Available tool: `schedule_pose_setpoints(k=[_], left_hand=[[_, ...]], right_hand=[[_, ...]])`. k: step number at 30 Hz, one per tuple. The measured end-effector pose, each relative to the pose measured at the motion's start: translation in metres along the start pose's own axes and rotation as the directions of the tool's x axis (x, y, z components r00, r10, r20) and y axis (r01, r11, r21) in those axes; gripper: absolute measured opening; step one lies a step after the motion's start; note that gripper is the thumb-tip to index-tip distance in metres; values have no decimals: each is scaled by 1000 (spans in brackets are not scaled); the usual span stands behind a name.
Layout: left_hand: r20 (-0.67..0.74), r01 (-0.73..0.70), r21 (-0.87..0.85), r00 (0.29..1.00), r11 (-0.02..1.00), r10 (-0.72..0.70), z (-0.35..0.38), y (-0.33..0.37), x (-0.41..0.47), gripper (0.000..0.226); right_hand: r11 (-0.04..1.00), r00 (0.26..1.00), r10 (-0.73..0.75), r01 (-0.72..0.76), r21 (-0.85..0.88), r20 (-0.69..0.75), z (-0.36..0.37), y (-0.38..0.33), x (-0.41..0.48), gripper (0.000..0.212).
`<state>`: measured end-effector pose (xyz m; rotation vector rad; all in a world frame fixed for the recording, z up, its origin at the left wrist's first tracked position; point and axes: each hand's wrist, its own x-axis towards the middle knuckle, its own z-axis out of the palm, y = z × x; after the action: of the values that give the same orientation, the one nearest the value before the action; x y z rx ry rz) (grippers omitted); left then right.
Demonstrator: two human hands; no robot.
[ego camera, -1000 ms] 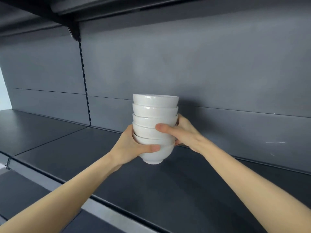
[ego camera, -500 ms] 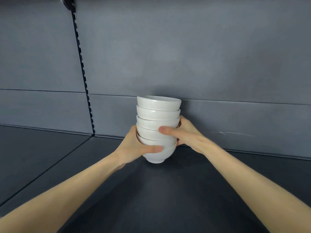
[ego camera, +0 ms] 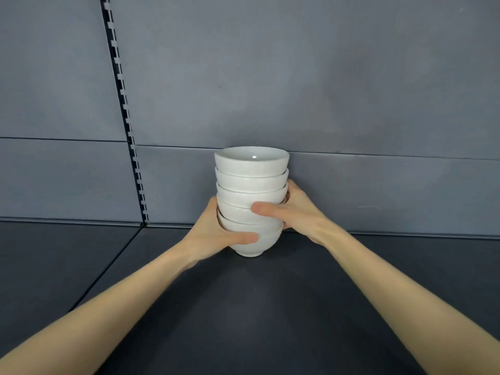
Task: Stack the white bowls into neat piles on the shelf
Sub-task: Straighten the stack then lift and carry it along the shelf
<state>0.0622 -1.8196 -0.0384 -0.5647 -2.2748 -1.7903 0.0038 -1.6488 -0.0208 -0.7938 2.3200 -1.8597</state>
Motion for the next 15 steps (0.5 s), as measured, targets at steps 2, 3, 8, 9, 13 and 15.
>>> schedule_pose_setpoints(k=[2, 3, 8, 9, 13, 15], left_hand=[[-3, -8, -2, 1000, 1000, 8, -4, -5, 2, 67], [-10, -14, -9, 1000, 1000, 14, -6, -8, 4, 67], [-11, -20, -22, 1000, 1000, 19, -10, -17, 6, 68], [-8, -22, -25, 1000, 999, 22, -10, -17, 6, 68], [-10, -35, -38, 999, 999, 35, -8, -17, 4, 66], [-20, -42, -41, 999, 998, 41, -7, -18, 3, 65]], right_hand=[[1000, 1000, -1, 1, -2, -14, 4, 3, 4, 57], [1000, 1000, 6, -6, -9, -28, 5, 6, 6, 68], [999, 997, 32, -35, -32, -65, 7, 13, 11, 96], [999, 997, 35, -37, -32, -69, 6, 14, 10, 98], [997, 996, 51, -55, -50, -75, 8, 16, 9, 98], [996, 996, 54, -59, -64, -75, 9, 16, 7, 97]])
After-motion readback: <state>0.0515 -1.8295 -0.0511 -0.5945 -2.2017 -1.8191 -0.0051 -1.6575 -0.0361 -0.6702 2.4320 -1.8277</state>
